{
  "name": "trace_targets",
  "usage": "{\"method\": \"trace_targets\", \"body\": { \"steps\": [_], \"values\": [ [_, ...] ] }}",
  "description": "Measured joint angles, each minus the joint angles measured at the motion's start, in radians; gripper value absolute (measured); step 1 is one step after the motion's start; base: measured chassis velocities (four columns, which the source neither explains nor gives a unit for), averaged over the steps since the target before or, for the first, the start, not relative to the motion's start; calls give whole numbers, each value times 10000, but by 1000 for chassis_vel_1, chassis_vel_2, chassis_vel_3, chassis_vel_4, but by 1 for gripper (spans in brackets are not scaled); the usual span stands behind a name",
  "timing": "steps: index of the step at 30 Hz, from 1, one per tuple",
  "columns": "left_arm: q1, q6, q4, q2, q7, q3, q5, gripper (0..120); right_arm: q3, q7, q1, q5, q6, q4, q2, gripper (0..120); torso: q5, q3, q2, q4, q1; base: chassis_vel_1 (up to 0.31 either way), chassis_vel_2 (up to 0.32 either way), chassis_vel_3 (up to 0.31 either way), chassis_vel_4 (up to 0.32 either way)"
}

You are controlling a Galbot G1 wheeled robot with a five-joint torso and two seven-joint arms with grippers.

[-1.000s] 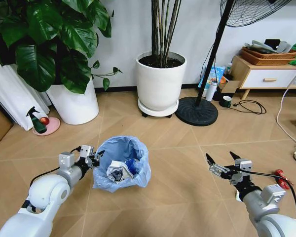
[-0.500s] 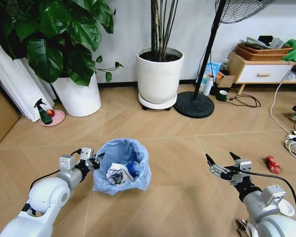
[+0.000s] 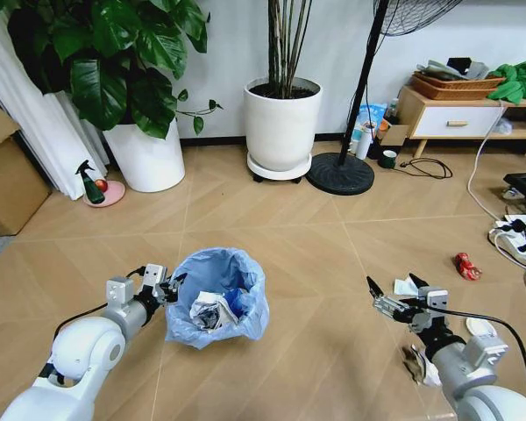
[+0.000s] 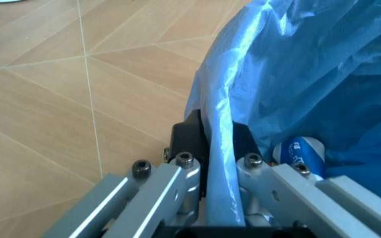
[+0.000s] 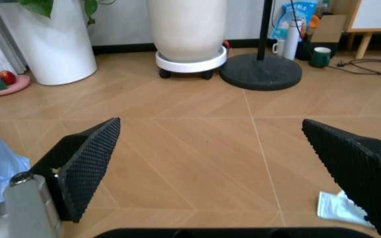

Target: Pick up the trash bin and place the garbage on the floor into it.

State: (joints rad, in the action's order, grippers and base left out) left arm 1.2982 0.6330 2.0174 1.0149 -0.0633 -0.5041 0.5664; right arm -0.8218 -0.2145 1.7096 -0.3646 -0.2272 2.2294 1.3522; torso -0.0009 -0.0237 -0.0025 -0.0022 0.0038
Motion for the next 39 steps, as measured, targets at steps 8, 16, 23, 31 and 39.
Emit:
{"method": "trace_targets", "body": {
  "steps": [8, 16, 23, 31, 39],
  "values": [
    [-4, -9, 6, -9, -2, -27, 0, 1, -17, -6, -3, 37, 99, -93, 105, 100, -1, -4, 0, 0, 3, -41, -36, 30, 14],
    [10, -18, 13, 8, -11, -35, 0, 1, -54, -19, -25, 39, 154, -130, 116, 100, 2, -4, -1, 0, 4, -151, -114, 161, 115],
    [27, -23, 28, 22, -15, -23, 0, 1, -83, -23, -19, 39, 186, -146, 123, 100, 0, -2, 0, -2, 3, -155, -173, 152, 184],
    [82, -26, 73, 42, -15, -22, -8, 1, -97, -29, -27, 46, 206, -171, 132, 100, 0, -3, 0, -1, 4, -116, -117, 122, 115],
    [170, -27, 106, 94, -13, -24, -43, 1, -130, -34, -22, 58, 208, -191, 131, 100, 0, -2, 0, -2, 3, -115, -114, 121, 119]
  ]
}}
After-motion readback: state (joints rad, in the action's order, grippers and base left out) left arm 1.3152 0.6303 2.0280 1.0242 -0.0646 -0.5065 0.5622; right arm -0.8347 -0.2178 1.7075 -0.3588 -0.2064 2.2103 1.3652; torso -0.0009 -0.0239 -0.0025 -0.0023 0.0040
